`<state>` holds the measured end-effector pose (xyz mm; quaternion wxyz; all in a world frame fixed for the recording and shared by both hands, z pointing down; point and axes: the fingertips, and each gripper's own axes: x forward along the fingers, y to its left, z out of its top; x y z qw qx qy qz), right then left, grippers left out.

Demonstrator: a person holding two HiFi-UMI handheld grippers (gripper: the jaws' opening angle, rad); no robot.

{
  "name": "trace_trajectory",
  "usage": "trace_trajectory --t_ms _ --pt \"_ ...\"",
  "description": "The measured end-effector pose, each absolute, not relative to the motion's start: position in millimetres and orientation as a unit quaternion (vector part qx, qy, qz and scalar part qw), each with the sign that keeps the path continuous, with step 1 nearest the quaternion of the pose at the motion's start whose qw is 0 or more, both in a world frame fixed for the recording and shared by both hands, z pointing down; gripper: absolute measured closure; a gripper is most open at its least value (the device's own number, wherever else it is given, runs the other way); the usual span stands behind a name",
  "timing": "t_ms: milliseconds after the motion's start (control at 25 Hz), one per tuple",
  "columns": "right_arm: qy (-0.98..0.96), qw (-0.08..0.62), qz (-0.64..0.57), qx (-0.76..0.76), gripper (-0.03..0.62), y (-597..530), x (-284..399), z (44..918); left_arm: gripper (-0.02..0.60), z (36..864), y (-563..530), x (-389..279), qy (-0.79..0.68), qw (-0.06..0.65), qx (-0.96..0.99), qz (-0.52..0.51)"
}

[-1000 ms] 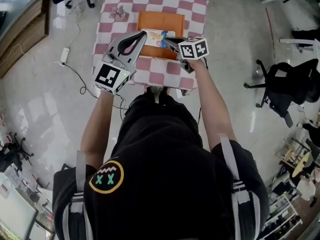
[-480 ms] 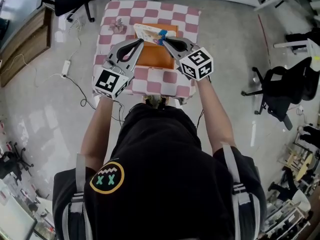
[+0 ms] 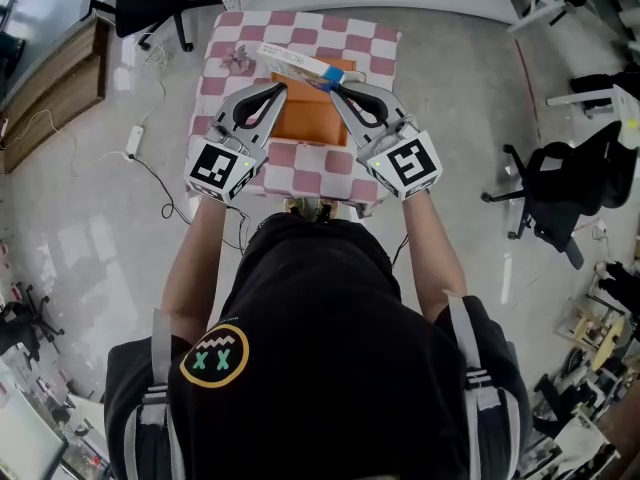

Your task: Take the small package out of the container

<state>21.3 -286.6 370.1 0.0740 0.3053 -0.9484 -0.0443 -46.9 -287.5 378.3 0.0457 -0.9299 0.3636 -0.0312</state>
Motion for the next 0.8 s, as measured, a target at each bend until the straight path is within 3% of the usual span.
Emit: trace_trajectory --t_ms 800 --pt "-0.936 0.059 -0.075 0.338 0.574 -276 37 365 0.565 373 -285 -38 0.355 0.055 -0.933 -0.031"
